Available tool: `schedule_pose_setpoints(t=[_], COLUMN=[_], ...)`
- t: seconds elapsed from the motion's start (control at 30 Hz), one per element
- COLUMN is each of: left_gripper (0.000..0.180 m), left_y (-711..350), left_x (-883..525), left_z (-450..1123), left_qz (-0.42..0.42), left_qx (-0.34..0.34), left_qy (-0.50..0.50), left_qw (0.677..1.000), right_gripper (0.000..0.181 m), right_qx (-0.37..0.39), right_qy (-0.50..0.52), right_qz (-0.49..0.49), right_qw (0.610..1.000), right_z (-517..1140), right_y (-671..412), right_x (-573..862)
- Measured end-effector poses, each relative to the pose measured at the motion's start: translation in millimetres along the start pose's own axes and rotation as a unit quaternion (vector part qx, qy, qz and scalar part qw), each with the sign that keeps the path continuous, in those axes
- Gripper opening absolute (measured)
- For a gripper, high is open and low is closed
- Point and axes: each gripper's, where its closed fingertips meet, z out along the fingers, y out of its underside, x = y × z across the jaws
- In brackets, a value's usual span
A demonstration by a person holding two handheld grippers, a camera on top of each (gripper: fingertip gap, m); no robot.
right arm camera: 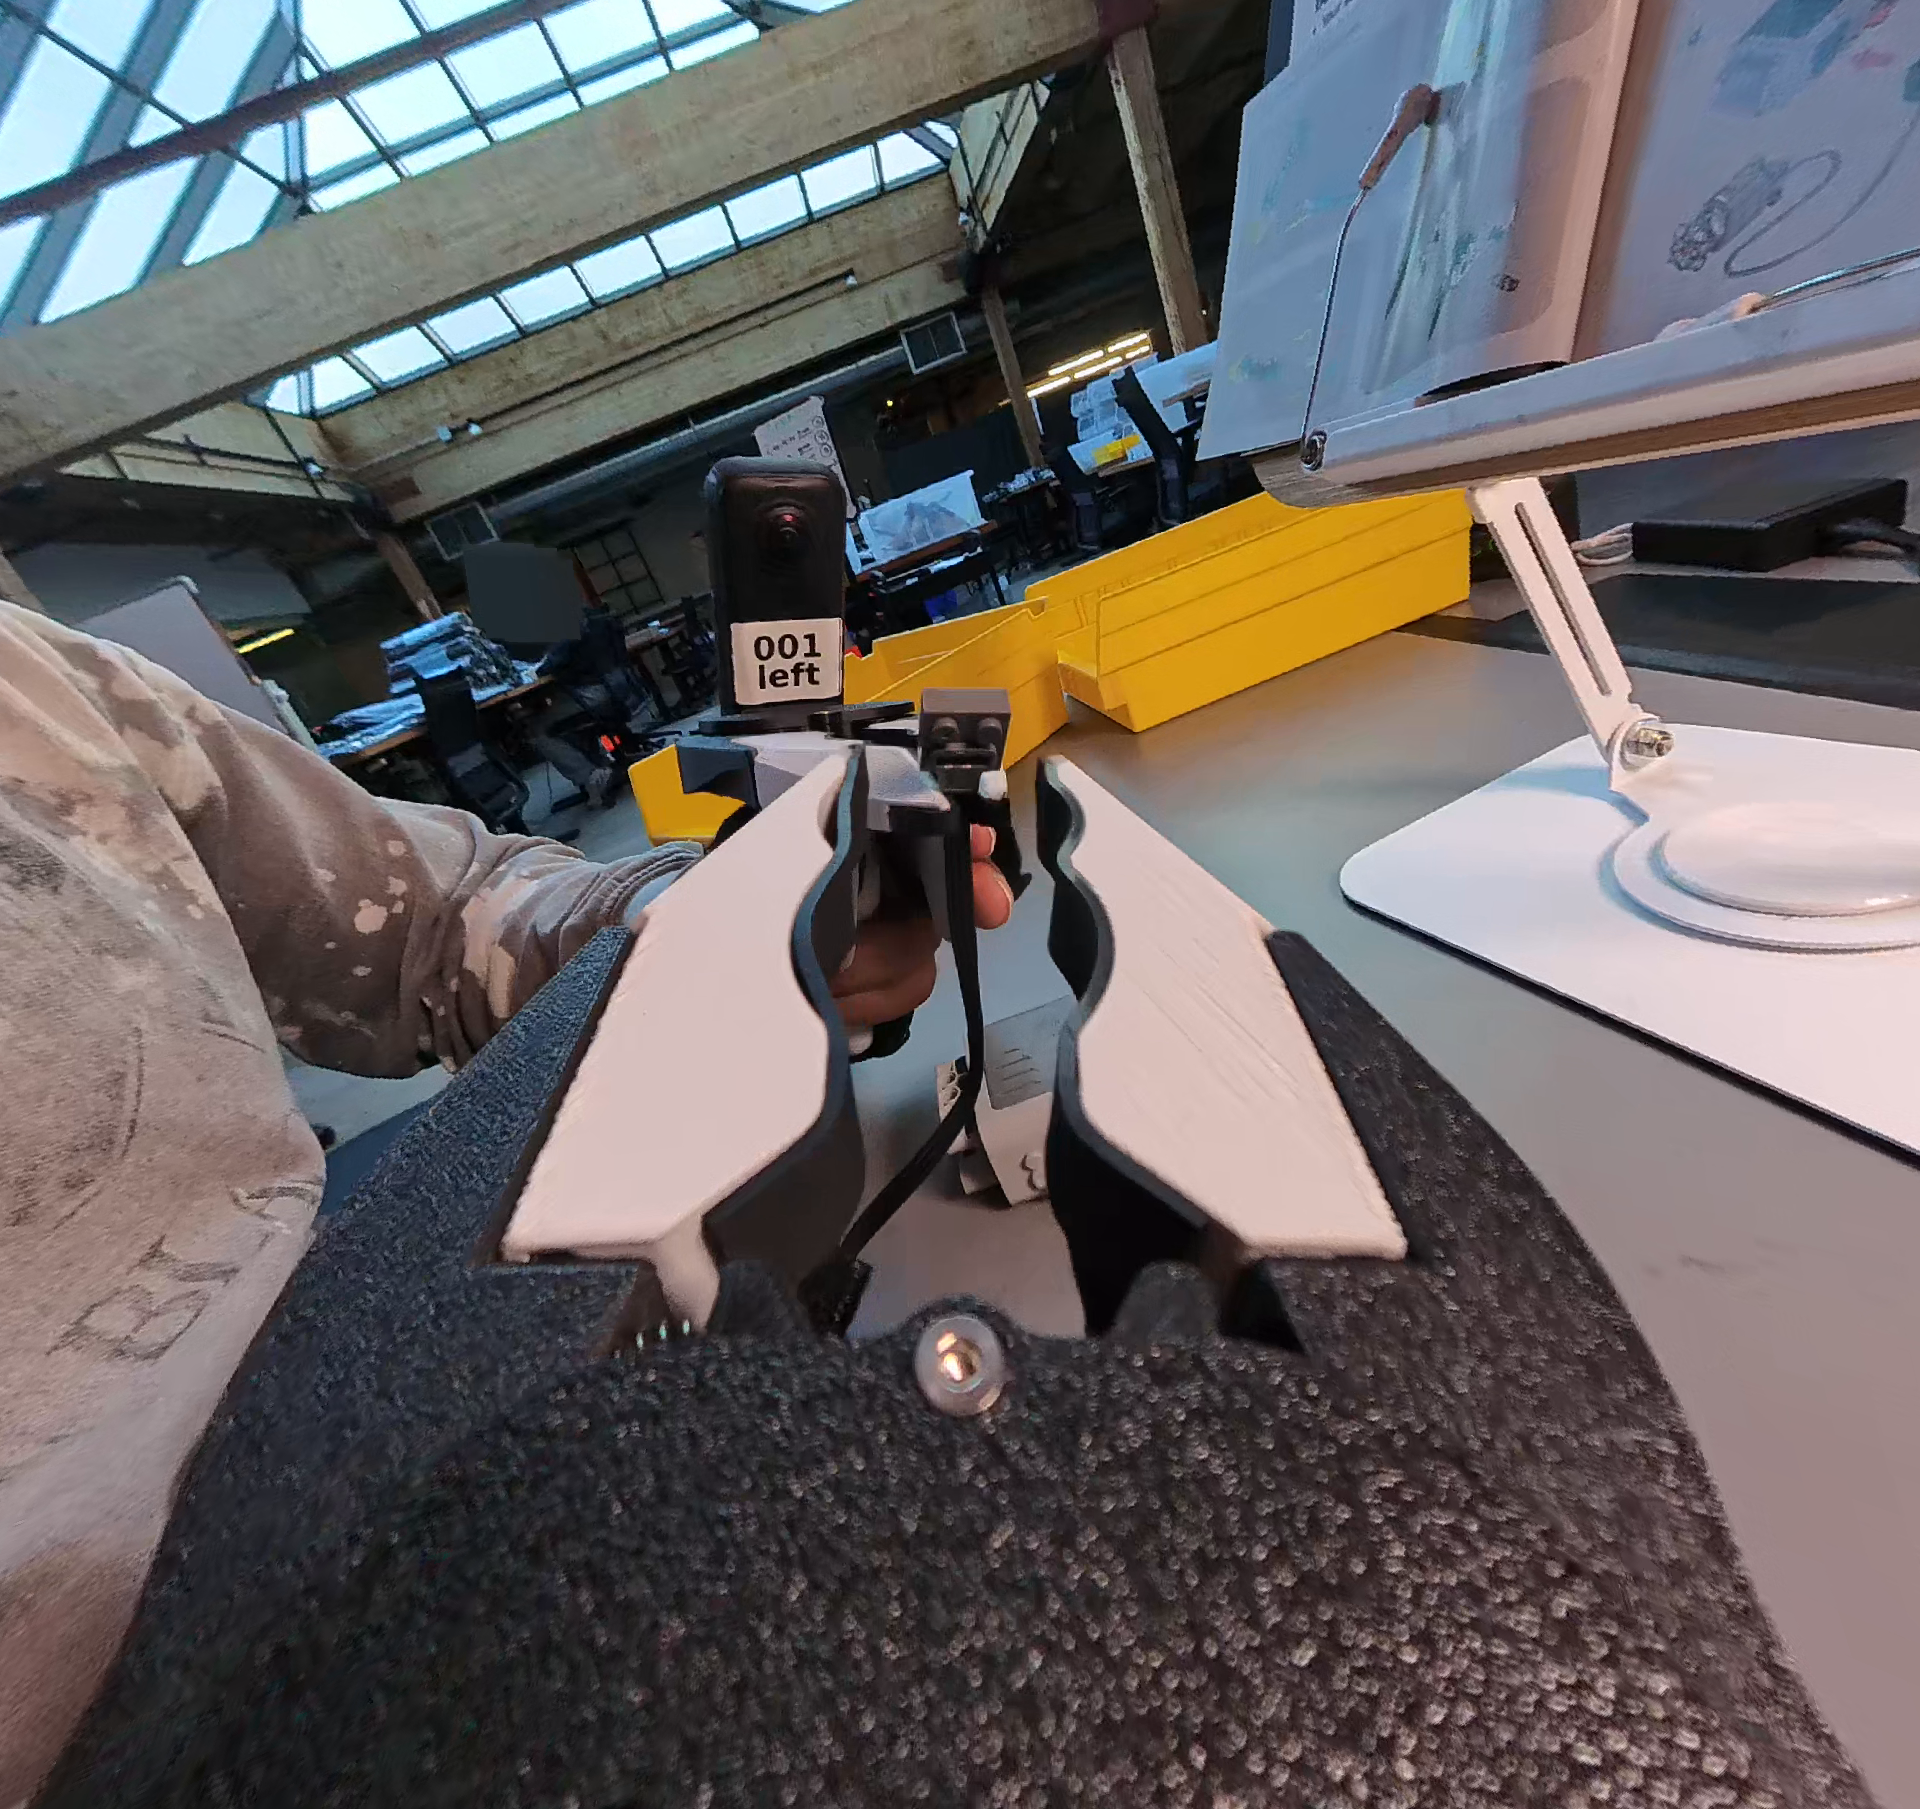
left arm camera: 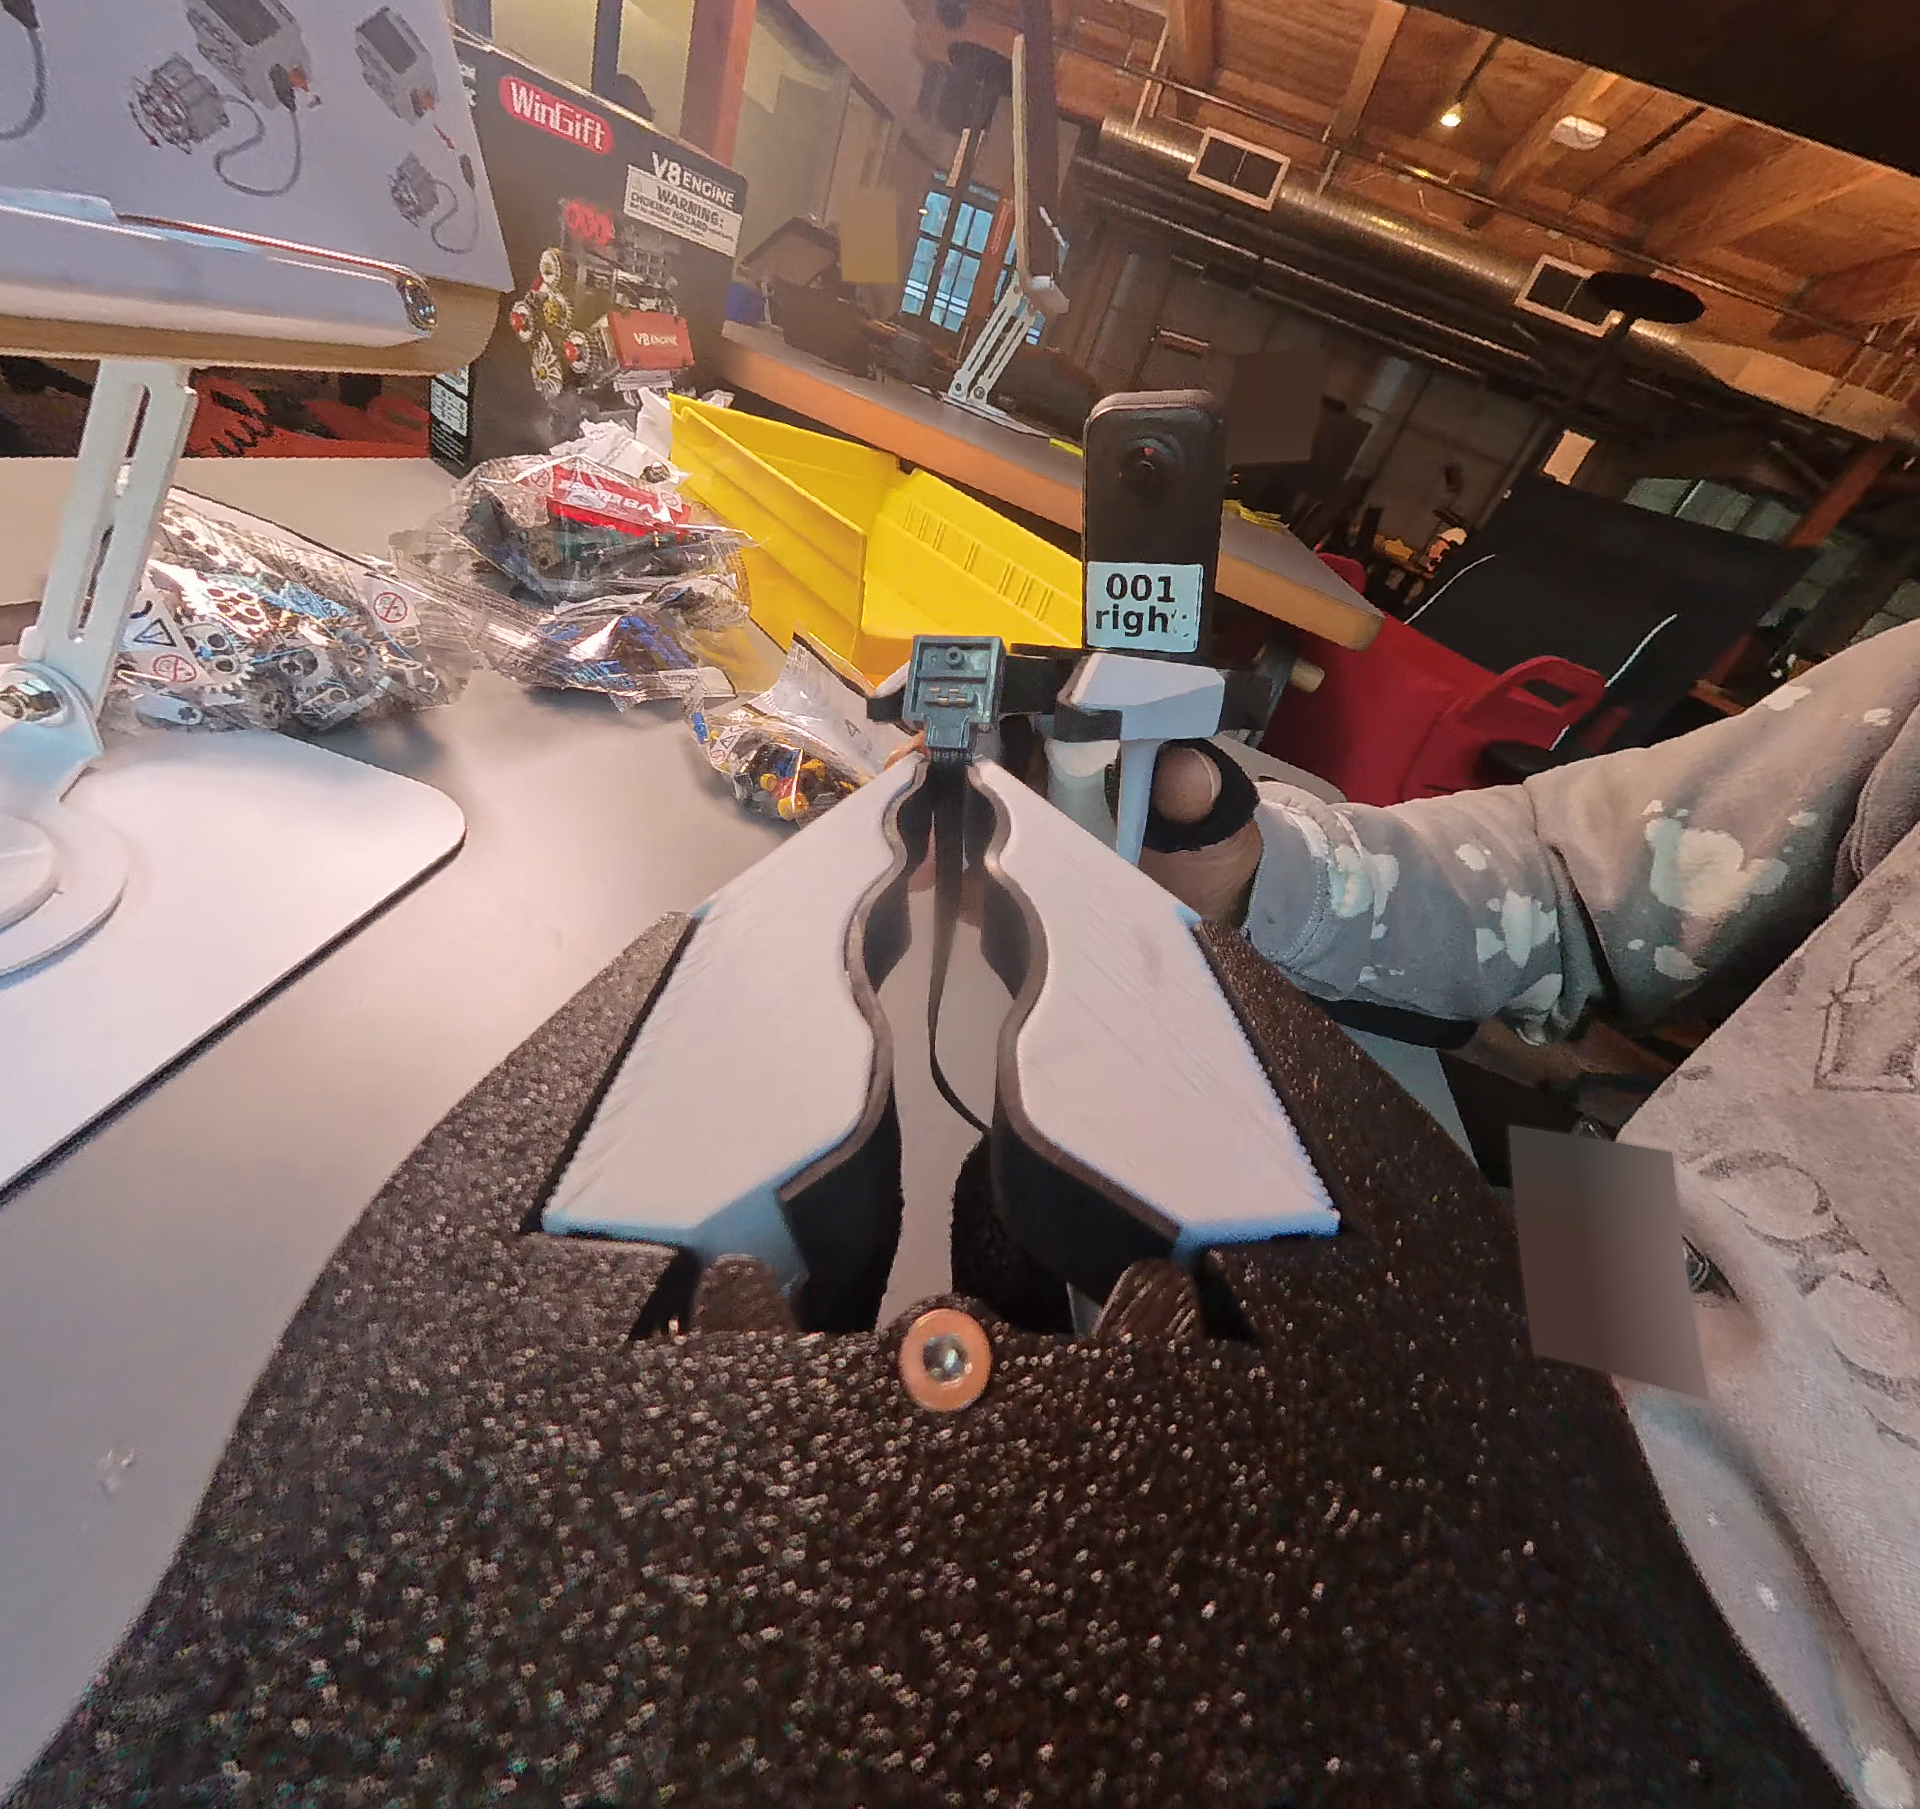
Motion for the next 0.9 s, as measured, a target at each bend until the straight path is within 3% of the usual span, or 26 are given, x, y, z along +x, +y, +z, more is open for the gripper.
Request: schedule_pose_setpoints(t=[0.9], left_gripper=[0.002], left_y=[4], left_x=[10], left_z=[3], left_qz=[-0.022], left_qx=[0.001], left_qy=[0.031], left_qw=[0.999], right_gripper=[0.017], right_qx=[0.005], right_qy=[-0.003], right_qz=[-0.032], right_qw=[0.999], right_z=[0], right_y=[-3], right_x=[-5])
